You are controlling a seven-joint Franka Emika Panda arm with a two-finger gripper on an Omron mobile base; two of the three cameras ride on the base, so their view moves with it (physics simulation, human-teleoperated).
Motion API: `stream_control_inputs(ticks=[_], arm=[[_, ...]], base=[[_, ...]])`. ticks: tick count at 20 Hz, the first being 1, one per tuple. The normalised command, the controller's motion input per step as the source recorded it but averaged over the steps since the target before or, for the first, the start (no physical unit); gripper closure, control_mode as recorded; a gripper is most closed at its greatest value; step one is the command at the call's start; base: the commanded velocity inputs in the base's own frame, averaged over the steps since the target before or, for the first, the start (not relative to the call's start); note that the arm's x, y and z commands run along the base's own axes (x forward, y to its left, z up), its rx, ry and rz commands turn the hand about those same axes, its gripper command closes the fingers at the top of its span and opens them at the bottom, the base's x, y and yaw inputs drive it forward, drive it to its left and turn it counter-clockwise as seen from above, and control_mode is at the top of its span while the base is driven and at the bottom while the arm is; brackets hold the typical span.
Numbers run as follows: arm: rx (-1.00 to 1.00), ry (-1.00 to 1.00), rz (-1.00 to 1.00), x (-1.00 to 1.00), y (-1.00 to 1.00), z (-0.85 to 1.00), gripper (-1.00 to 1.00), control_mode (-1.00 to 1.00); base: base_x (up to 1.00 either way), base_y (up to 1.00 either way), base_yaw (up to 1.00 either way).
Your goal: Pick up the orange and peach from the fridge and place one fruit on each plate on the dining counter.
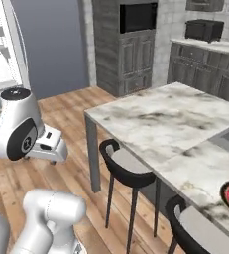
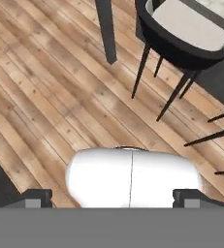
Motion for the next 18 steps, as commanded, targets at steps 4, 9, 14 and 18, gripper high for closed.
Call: stream_control_inputs(ticks=[4,9,14,18], arm=[[0.00,0.00,0.00,0.00,0.00,0.00,-1.00,1.00],[0.00,0.00,0.00,0.00,0.00,0.00,-1.00,1.00],[0.00,0.00,0.00,0.00,0.00,0.00,-1.00,1.00],[0.00,0.00,0.00,0.00,0.00,0.00,-1.00,1.00]], base=[[0.38,0.57,0.83],[0.79,0.60,0.64],[1.00,0.38,0.30],[1.00,0.27,0.12]])
